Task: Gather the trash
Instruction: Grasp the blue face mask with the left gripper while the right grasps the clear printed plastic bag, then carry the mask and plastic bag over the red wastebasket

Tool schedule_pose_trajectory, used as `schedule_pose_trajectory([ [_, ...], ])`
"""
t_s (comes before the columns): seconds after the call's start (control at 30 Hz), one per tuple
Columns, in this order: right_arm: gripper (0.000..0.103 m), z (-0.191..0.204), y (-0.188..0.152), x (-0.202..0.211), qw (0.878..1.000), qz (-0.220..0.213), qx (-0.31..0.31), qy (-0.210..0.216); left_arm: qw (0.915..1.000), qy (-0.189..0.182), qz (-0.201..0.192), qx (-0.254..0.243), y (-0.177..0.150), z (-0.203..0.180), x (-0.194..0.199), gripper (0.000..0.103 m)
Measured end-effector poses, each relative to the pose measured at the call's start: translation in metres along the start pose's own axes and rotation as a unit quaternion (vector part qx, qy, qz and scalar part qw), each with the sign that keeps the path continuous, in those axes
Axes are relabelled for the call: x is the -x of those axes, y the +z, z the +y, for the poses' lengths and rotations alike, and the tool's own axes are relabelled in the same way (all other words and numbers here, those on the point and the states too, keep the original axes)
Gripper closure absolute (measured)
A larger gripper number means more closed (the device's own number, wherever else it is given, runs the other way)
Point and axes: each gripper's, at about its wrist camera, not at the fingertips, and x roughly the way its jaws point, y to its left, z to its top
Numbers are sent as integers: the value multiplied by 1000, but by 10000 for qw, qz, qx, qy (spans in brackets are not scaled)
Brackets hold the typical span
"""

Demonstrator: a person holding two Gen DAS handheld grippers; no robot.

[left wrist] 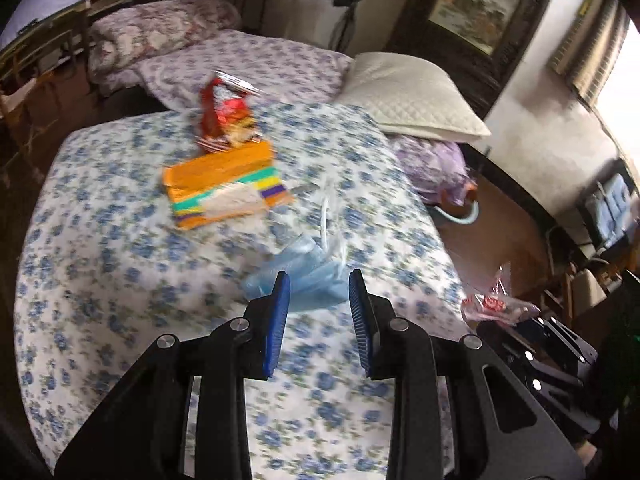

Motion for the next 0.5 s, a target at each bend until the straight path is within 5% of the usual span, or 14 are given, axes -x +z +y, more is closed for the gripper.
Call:
schedule_pose_trajectory([
  [0.33, 59, -31, -5, 5, 9992, -46, -340, 219, 9987, 137, 167, -466, -5, -29, -16, 67],
  [0.47, 59, -16, -6, 1, 9989, 42, -161, 442, 9944, 506, -86, -922, -4, -27, -10, 29],
  [0.5, 59, -11, -7, 0, 9988, 72, -102, 471, 9908, 638, -151, -1187, -5, -28, -11, 28],
])
